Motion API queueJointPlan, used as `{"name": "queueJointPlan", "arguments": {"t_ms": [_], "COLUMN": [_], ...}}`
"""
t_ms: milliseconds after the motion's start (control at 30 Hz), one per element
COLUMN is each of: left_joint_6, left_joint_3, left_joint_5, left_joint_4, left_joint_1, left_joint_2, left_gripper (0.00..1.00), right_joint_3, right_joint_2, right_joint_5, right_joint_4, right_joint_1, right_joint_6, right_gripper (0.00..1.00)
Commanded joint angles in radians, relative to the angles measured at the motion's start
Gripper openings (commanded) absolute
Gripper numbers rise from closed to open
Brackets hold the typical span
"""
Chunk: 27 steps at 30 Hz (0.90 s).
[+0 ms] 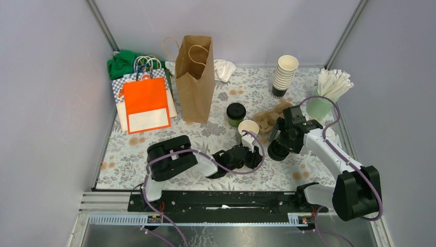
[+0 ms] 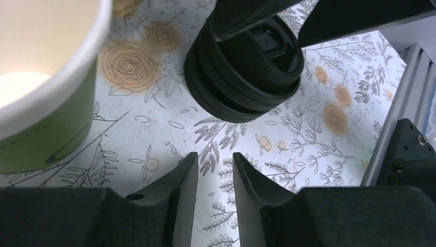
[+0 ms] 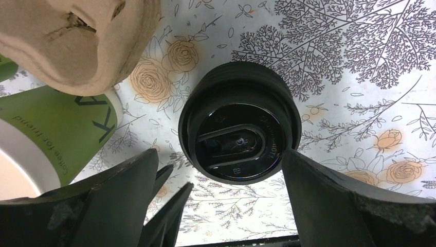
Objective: Pack the takeout coffee
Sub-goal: Move the coffee cup to the center of the board, then close the cup lid on the coffee cup.
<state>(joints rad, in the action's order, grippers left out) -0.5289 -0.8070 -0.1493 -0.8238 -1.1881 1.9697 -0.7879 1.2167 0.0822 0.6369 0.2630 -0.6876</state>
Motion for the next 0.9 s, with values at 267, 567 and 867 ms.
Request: {"name": "queueJointPlan", "arguments": {"t_ms": [267, 567, 867], "left_joint_6": [-0.040, -0.039, -0.038], "left_joint_3": [-0.038, -0.073, -0.084], "left_joint_5": [0.050, 0.029, 0.013], "left_joint_4": [-0.111, -0.095, -0.079], "left_joint_1": [-0.018, -0.018, -0.018], "left_joint_2": [-0.009, 0.002, 0.005], "left_gripper": [0.40, 0.40, 0.35], "right_joint_3": [-0.041, -0.054, -0.037], "right_joint_2": [0.058, 0.001, 0.025], "right_joint_5": [0.019, 0.056, 0.028], "right_joint_4": [0.003, 0.038, -0.005], "right_joint_1": [-0.005, -0.010, -0.013], "right_joint_6": [0.028, 0.059, 0.061], "right_gripper": [0.94, 0.98, 0.97]}}
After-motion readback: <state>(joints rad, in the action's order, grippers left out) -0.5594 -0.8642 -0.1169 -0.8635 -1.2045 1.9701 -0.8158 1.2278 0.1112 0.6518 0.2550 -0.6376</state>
